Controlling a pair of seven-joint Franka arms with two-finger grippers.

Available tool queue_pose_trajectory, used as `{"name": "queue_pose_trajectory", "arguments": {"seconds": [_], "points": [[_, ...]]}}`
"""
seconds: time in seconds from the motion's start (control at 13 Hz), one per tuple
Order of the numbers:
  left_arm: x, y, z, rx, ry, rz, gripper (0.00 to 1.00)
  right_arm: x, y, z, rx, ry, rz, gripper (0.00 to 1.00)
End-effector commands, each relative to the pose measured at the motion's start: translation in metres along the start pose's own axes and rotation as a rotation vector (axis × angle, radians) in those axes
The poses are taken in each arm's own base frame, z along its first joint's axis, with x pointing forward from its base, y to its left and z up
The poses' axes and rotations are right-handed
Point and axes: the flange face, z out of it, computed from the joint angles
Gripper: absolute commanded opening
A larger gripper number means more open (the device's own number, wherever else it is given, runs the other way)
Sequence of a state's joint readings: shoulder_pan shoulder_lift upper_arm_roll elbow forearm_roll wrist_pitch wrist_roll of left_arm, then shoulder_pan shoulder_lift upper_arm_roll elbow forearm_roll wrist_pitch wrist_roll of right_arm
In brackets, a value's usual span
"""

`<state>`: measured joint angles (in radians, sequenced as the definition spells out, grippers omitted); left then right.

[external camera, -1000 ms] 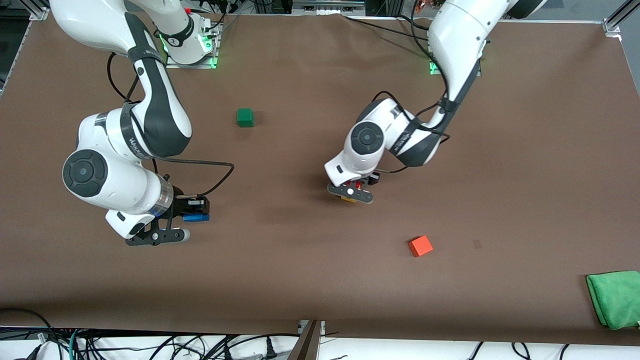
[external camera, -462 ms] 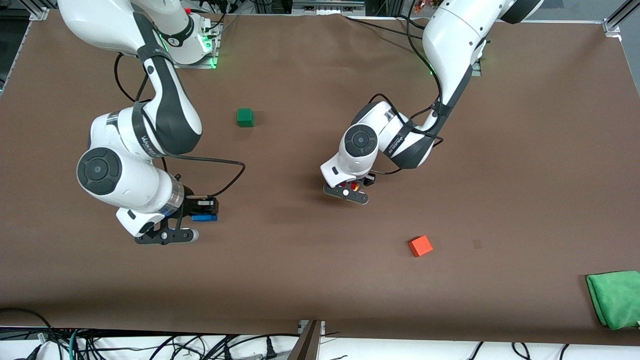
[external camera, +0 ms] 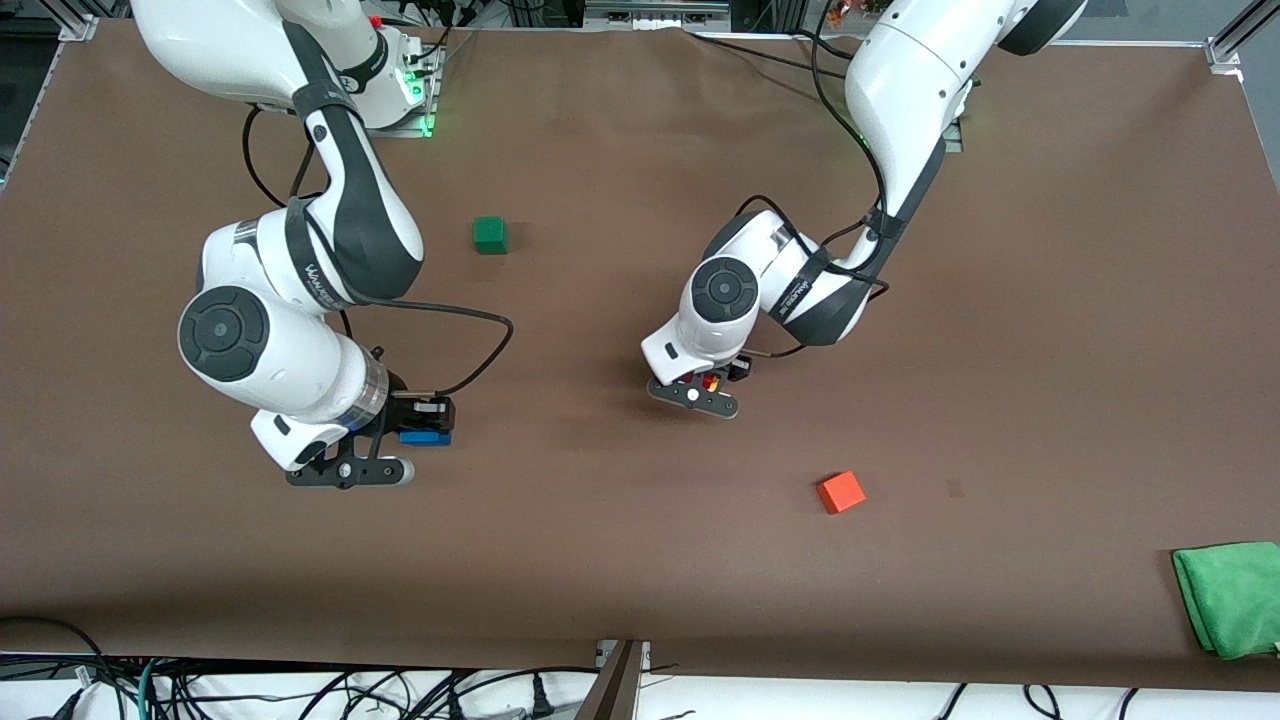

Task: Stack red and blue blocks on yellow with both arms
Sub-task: 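Lower the red cube onto the yellow cube and open the left gripper, then carry the blue cube over the red cube while the left gripper withdraws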

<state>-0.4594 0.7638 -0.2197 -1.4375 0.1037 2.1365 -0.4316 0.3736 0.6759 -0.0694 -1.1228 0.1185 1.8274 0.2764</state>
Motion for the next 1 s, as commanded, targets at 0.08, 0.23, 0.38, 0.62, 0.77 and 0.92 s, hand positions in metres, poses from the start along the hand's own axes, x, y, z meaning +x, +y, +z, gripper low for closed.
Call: {"name": "queue_pose_trajectory", "arguments": {"seconds": [0.08, 0.23, 0.38, 0.62, 0.77, 0.92], "points": [[0.009, -0.006, -0.005, 0.010, 0.010, -0.018, 1.00, 0.002, -0.024, -0.001, 0.022, 0.026, 0.042, 0.24], [0.010, -0.009, -0.032, 0.012, 0.007, -0.026, 1.00, 0.001, -0.030, -0.001, 0.026, 0.037, 0.037, 0.24], [0.027, -0.036, -0.084, 0.026, -0.032, -0.073, 1.00, -0.002, -0.044, 0.002, 0.034, 0.045, 0.070, 0.24], [0.044, -0.112, -0.175, -0.006, 0.012, -0.187, 1.00, -0.025, -0.109, 0.025, 0.048, 0.045, 0.174, 0.24], [0.043, -0.166, -0.225, -0.015, 0.077, -0.259, 1.00, -0.043, -0.150, 0.044, 0.050, 0.046, 0.252, 0.24], [0.032, -0.210, -0.267, -0.014, 0.108, -0.318, 1.00, -0.073, -0.206, 0.069, 0.060, 0.055, 0.331, 0.24]]}}
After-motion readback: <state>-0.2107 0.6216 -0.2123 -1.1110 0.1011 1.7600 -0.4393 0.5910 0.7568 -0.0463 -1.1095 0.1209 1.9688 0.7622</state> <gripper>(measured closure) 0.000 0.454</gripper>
